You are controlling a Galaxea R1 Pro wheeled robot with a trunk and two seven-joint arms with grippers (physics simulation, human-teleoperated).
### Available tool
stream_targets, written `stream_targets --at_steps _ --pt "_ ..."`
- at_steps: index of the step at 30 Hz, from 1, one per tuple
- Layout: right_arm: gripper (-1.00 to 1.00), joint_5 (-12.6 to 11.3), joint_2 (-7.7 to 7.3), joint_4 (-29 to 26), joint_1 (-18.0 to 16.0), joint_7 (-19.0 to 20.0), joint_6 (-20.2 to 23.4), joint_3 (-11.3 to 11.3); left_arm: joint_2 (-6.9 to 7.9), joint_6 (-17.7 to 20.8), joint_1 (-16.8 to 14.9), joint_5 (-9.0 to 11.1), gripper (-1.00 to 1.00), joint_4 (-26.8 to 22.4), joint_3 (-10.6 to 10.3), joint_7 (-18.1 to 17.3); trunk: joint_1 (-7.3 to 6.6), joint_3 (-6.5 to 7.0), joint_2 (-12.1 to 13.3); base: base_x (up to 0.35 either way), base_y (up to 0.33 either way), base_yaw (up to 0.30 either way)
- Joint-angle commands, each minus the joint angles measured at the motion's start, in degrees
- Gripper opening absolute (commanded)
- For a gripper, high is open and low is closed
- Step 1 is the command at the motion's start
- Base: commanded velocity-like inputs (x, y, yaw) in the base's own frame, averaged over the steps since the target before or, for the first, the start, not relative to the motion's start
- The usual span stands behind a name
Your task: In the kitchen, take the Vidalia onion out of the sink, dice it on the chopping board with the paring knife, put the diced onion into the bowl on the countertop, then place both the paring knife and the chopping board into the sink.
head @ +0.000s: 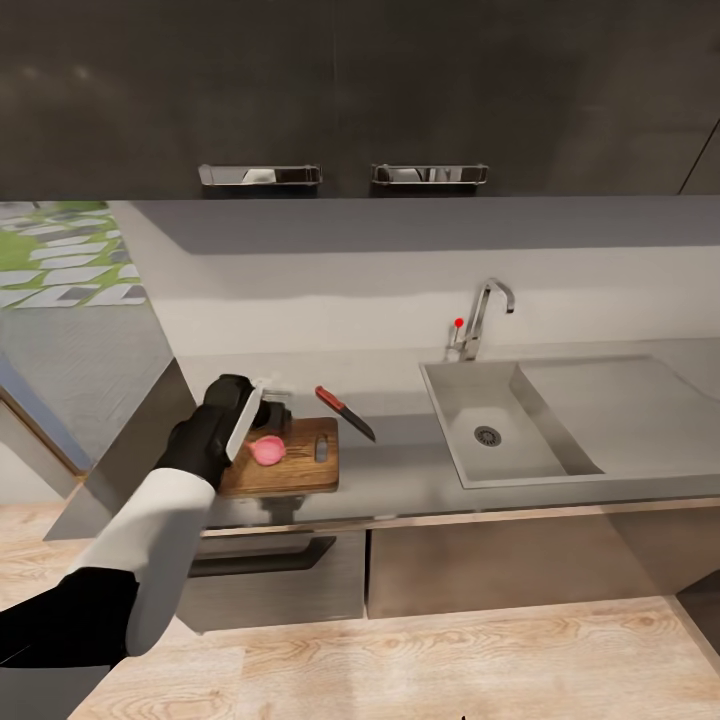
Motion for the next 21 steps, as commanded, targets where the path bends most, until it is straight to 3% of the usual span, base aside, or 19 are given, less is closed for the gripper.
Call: stream_targets --at_steps 1,8,21 --pt "1.0 0.37 0.02 0.04 -0.04 -0.17 -0.17 -0.36 0.01 0.27 -0.05 0.16 1.0 -1.32 -0.11 0.31 0.03 -0.11 -0.11 0.0 0.0 0.0" --pt "1.0 0.37 0.02 0.04 -0.04 -0.2 -0.17 -0.36 0.09 0.62 -0.05 0.16 1.0 -4.53 -0.29 0.33 0.03 -0.11 -0.11 -0.047 0.0 0.0" --pt "1.0 0.37 0.02 0.04 -0.04 -0.2 -0.17 -0.36 0.19 0.61 -0.05 0.16 1.0 -3.12 -0.34 0.33 0.03 -0.11 -0.11 -0.311 0.0 0.0"
